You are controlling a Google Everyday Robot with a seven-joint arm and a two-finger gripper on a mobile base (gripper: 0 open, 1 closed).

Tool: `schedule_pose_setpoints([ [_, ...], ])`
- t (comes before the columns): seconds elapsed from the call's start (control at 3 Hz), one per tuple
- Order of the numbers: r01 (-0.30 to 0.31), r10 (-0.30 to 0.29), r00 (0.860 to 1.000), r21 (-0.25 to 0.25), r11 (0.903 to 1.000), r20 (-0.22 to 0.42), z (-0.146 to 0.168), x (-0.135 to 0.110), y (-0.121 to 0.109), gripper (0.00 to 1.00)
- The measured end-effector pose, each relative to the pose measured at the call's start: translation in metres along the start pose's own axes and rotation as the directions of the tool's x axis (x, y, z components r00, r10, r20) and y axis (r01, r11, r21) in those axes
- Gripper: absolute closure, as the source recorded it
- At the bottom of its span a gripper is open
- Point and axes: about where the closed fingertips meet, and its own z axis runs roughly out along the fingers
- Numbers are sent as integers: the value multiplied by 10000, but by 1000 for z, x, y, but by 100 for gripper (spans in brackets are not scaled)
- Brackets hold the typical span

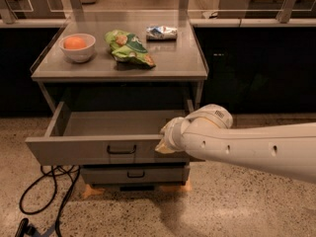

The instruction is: Open top drawer

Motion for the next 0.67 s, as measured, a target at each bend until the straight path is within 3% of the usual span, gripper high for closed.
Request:
schedule_pose_setpoints([
  [0.67, -51, 54, 9999, 186, 9998, -153, -29, 13, 19, 100],
])
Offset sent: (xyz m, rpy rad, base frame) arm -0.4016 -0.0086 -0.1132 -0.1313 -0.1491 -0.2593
